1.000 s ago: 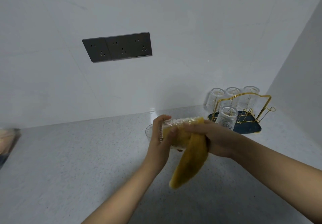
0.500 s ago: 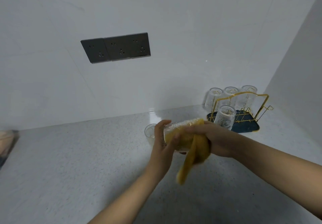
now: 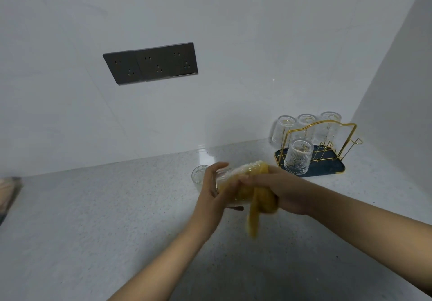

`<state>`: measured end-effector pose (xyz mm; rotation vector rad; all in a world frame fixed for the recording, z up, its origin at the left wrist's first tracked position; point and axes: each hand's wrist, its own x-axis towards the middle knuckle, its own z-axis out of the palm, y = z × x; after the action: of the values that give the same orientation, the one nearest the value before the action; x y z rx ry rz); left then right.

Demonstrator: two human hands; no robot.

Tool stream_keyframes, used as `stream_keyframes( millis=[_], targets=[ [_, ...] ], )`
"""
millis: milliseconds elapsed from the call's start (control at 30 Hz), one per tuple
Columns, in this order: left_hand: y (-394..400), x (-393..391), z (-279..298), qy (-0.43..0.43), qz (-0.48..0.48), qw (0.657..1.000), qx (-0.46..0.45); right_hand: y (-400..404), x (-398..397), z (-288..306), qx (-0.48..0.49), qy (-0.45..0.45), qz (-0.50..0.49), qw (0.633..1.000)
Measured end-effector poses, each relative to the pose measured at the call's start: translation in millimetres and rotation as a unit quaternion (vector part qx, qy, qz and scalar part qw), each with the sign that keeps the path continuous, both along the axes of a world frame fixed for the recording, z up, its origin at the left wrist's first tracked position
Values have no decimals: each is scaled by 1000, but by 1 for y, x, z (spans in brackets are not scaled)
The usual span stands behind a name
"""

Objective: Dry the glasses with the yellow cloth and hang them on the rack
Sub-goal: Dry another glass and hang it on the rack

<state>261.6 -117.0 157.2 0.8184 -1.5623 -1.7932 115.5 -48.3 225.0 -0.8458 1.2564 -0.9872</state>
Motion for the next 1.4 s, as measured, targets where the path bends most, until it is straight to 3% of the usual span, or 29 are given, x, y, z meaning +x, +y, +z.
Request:
stream_keyframes(
  millis=[33, 67, 100, 133, 200, 267, 300, 333, 400, 467, 500, 533, 567, 633, 667, 733, 767, 800, 867, 933, 1000, 1067, 1133, 1233, 1300, 1333, 1367, 1400],
  targets=[
    [2, -2, -1, 18, 18, 999, -24, 0, 1, 2, 13, -50, 0, 999],
    [2, -3, 1, 25, 25, 999, -15, 1, 1, 3, 7, -25, 28, 999],
    [0, -3, 7, 19, 22, 999, 17, 3, 2, 4, -18, 66, 87, 994],
    [-3, -2, 17, -9, 10, 998, 62, 5, 3, 3, -63, 199, 155, 966],
    [-9, 1, 30, -80, -44, 981, 174, 9, 4, -2, -149, 434, 274, 845],
    [-12, 4, 36, -99, -85, 961, 244, 8, 5, -5, -217, 547, 309, 747],
    [-11, 6, 38, -86, -94, 959, 253, 6, 4, -9, -239, 559, 302, 734],
    [-10, 5, 37, -62, -102, 960, 252, 5, 1, -10, -243, 551, 285, 745],
    [-8, 4, 27, -20, -80, 979, 188, -1, -3, -8, -206, 472, 221, 828],
    [-2, 1, 14, 7, 0, 997, 74, -3, -4, 1, -128, 298, 144, 935],
    [0, -1, 9, 19, 32, 999, 24, -3, -2, 5, -96, 194, 113, 970],
    [1, -3, 8, 32, 48, 998, -9, -3, 0, 9, -75, 115, 98, 986],
    [1, -3, 9, 41, 51, 998, -20, -2, 1, 11, -68, 99, 111, 987],
    [-5, -2, 21, 8, 29, 999, 17, 2, 3, 15, -92, 234, 192, 949],
    [-9, 0, 29, -30, 2, 998, 61, 4, 4, 12, -126, 356, 245, 893],
    [-13, 4, 37, -87, -69, 978, 174, 6, 5, 3, -186, 571, 305, 739],
    [-15, 6, 40, -105, -98, 969, 200, 7, 6, -2, -220, 620, 301, 690],
    [-17, 8, 41, -107, -117, 965, 207, 7, 6, -5, -247, 630, 291, 676],
    [-16, 8, 36, -80, -128, 967, 205, 5, 1, -6, -259, 586, 263, 722],
    [-12, 6, 20, -35, -82, 985, 147, 1, -6, -5, -215, 492, 226, 813],
    [-5, 1, 4, 0, 0, 998, 62, -1, -8, -1, -158, 332, 186, 911],
    [-3, -1, -1, 43, 31, 997, 50, -1, -4, 1, -122, 249, 174, 945],
    [-3, 1, 14, 31, -1, 991, 130, 3, -3, 3, -135, 341, 232, 901],
    [-6, 6, 33, -63, -116, 956, 263, 13, 0, 0, -216, 546, 336, 736],
    [-9, 10, 35, -88, -130, 940, 303, 13, 5, -5, -278, 614, 325, 663],
    [-11, 11, 33, -80, -133, 938, 309, 11, 3, -8, -289, 627, 323, 647],
    [-11, 11, 31, -61, -137, 938, 311, 7, 2, -9, -285, 622, 321, 655],
    [-10, 11, 28, -36, -137, 944, 298, 4, 0, -9, -268, 588, 306, 699]
  ],
)
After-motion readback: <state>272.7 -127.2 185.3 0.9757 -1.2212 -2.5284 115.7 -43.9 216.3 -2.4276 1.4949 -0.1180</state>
